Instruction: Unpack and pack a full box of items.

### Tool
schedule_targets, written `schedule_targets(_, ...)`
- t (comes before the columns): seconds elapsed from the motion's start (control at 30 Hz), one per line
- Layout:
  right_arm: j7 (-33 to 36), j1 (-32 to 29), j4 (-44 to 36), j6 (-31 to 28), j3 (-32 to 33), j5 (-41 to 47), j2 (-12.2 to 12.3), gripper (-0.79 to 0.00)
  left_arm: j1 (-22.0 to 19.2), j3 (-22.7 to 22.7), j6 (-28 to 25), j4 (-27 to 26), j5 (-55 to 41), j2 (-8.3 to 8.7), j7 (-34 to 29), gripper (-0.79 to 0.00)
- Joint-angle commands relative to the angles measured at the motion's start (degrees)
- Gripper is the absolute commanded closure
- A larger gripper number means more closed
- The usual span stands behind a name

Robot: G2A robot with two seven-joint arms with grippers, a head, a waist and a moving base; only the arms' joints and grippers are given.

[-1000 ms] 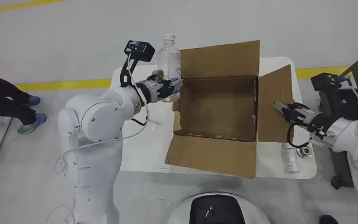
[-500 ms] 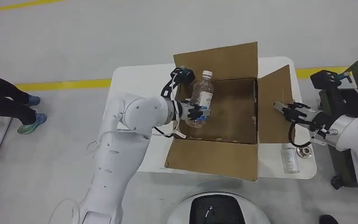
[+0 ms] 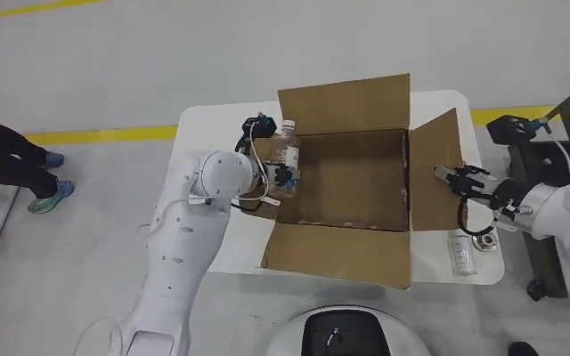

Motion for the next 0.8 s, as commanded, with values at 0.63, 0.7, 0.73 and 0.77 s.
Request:
schedule_targets(0.63,-5.65,-1.89,8.29,-4.68,-3.10,1.65,0.59,0.000,-4.39,11.74,0.12,11.65,-12.06,-2.81,-0.75,0.000)
schedule_targets(0.7,-5.77,-1.92,8.42,-4.53,-2.96,1.64,0.68,0.000,-4.39,11.74,0.12,11.65,-12.06,-2.81,-0.75,0.000)
schedule_targets(0.73,-5.87,-1.91,8.49,-4.44,-2.84,1.67,0.72,0.000,-4.39,11.74,0.12,11.65,-12.06,-2.81,-0.75,0.000)
schedule_targets(0.77,-5.89,-1.90,8.50,-4.41,-2.75,1.75,0.76,0.000,-4.39,11.74,0.12,11.65,-12.06,-2.81,-0.75,0.000)
